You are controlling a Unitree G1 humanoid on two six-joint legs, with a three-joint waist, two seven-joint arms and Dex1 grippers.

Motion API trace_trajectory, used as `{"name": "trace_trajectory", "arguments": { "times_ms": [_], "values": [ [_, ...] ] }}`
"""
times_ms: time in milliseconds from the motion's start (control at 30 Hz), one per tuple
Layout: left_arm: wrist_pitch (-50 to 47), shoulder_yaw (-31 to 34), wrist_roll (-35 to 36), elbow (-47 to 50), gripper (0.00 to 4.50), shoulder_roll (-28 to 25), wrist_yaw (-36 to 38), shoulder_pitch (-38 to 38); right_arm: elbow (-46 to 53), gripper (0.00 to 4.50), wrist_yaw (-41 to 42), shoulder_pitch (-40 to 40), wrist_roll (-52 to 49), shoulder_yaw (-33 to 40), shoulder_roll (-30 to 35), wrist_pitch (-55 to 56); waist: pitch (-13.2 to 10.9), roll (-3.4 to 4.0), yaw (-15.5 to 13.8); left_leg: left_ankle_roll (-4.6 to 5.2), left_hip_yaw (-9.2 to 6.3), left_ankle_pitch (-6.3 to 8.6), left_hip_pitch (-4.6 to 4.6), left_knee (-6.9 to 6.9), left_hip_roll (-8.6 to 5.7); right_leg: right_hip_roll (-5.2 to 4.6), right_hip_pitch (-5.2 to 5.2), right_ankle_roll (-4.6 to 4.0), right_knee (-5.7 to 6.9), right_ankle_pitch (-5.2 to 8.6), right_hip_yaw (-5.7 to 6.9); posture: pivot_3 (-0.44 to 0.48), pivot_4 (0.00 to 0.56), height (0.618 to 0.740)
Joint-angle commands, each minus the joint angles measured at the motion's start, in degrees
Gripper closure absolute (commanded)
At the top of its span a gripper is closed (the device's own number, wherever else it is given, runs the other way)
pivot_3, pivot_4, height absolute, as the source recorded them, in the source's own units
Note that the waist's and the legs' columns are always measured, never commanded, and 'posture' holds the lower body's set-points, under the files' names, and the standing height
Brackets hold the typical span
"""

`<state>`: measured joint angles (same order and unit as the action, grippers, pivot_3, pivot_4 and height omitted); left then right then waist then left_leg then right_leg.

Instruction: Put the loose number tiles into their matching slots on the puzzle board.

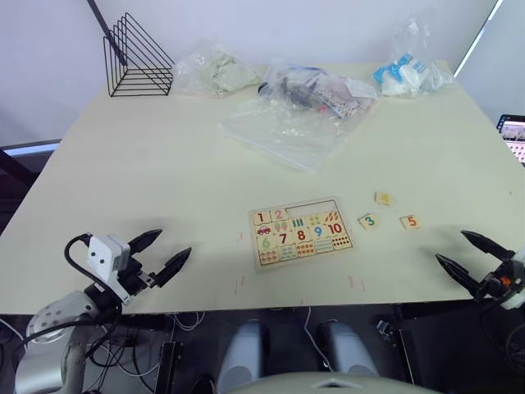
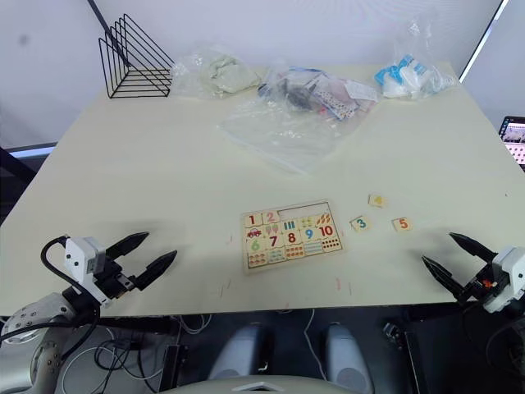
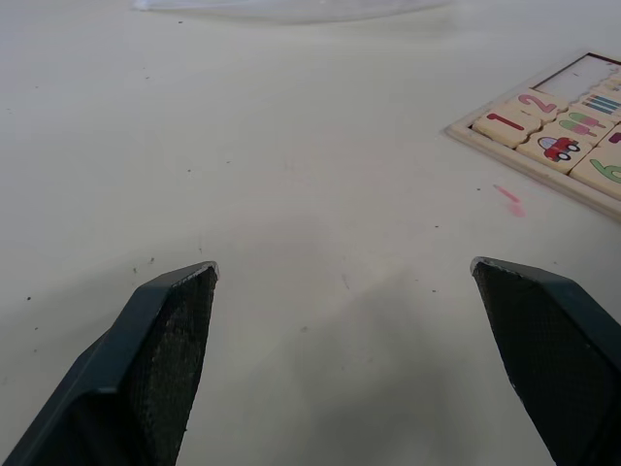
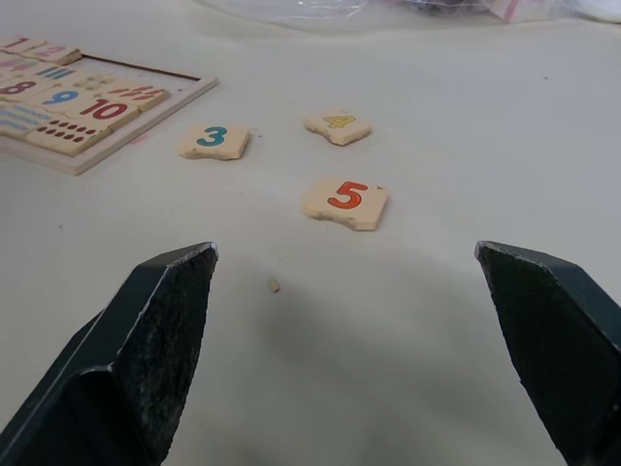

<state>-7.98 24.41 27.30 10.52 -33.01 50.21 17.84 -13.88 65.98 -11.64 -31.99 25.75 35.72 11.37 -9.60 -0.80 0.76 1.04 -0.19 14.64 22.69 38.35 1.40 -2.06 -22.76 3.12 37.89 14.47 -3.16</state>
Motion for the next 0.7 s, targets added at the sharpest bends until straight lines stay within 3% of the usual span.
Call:
{"name": "trace_trajectory", "arguments": {
  "times_ms": [33, 700],
  "values": [
    [1.13, 1.58, 1.27, 2.24, 0.06, 0.00, -0.29, 0.50, 1.51, 0.00, 0.71, -0.28, -0.91, 1.10, 0.44, 0.07, 0.00, 0.00, 0.00, 0.00, 0.00, 0.00, 0.00, 0.00, 0.00, 0.00, 0.00, 0.00, 0.00, 0.00, 0.00, 0.000, 0.150, 0.740],
    [1.74, -0.37, 1.10, 0.88, 0.06, -2.33, 3.71, -2.98, 5.00, 0.00, -0.36, -1.10, -1.34, 1.36, 0.04, -0.55, 0.00, 0.00, -0.01, 0.00, 0.04, 0.00, 0.01, 0.00, -0.03, 0.01, 0.00, 0.00, -0.01, 0.00, 0.02, 0.000, 0.150, 0.740]
  ]
}}
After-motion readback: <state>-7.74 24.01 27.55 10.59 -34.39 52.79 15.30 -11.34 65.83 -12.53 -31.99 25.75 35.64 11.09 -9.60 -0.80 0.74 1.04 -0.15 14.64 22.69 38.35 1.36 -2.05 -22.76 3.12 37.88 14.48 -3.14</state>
